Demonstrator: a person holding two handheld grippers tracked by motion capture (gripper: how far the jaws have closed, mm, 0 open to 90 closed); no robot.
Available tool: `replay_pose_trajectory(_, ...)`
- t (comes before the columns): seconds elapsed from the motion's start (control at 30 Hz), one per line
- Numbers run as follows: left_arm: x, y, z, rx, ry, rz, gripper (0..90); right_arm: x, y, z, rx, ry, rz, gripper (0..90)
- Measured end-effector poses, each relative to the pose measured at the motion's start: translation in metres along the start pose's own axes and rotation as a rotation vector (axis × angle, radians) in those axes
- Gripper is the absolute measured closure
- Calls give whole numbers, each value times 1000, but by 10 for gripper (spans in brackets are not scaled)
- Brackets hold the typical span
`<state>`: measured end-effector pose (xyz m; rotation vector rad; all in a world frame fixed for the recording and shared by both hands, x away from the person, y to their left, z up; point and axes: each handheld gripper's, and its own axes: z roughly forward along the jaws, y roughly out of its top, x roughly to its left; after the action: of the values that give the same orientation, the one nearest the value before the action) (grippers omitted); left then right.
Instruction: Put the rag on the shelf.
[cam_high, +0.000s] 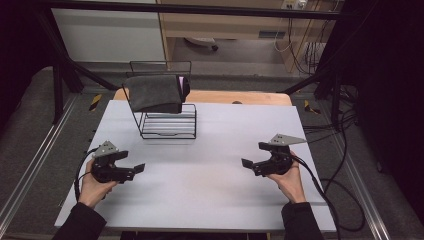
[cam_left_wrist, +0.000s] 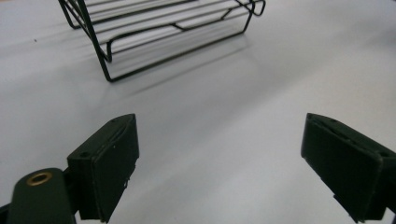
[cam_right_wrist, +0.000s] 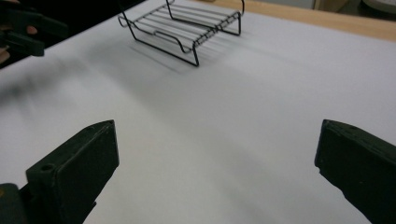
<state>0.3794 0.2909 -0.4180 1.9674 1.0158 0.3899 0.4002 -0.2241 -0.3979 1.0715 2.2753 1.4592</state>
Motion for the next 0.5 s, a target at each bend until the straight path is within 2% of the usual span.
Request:
replay_pose_trajectory(0.17,-2,-10,3,28,7,26,122,-9,-26,-5,54,-33,-3,4)
replay_pose_trajectory(0.5,-1,-25,6,60,-1,34,122,-20,-66,-20,67,-36,25,4)
